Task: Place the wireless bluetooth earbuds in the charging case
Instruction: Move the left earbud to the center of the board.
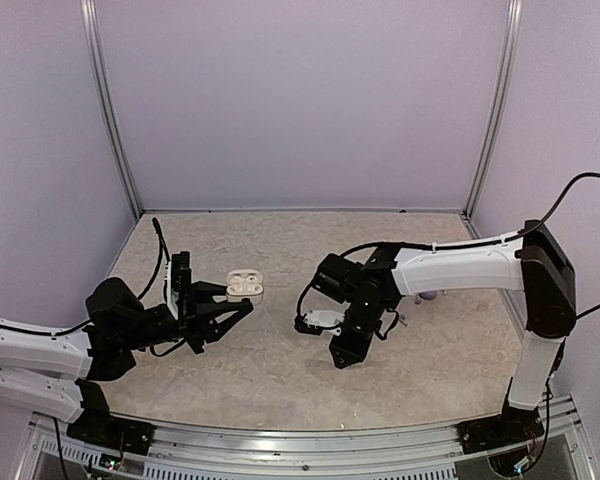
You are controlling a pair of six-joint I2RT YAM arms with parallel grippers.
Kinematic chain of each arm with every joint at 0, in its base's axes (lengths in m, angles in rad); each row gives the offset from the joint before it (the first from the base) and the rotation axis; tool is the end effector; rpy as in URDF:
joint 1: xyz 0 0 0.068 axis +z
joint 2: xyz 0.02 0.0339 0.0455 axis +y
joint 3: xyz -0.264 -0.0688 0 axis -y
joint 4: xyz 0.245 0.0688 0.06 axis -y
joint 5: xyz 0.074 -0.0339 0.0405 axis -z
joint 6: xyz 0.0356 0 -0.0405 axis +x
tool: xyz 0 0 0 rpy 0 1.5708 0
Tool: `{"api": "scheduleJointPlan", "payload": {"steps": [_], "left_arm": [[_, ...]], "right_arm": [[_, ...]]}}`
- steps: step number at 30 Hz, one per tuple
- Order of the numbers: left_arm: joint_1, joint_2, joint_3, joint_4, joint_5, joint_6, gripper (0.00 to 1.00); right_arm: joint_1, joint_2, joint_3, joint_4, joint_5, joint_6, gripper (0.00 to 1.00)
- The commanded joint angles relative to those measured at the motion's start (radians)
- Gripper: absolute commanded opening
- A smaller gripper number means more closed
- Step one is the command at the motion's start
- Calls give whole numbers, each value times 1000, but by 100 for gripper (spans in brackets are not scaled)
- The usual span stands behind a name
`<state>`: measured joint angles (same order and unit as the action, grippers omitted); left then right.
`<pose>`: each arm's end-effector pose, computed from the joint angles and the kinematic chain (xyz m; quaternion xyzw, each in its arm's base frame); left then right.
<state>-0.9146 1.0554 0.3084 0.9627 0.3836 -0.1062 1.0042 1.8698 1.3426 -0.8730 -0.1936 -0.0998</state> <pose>0.1206 -0.1784 0.2437 0.3786 0.5074 -0.4779 0.6090 0.1865 0.3059 0.1870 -0.5270 0.8401 0.1237 0.0342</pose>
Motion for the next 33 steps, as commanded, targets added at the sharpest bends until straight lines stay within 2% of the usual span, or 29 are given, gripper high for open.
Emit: {"api": "scheduleJointPlan", "payload": {"steps": [1,21,29,33], "left_arm": [[8,-10,-5,6,-9,-5,4],[8,2,0,6,-8,4,4],[8,3,-2,7,-9,6,4],[8,1,-3,6,-8,8,4]], "right_arm": [[38,-7,-20,-42,45,27,17],[102,93,-5,-92,102,51,18],[109,130,46,-133,102,58,32],[114,148,71,-152,99,60,34]]}}
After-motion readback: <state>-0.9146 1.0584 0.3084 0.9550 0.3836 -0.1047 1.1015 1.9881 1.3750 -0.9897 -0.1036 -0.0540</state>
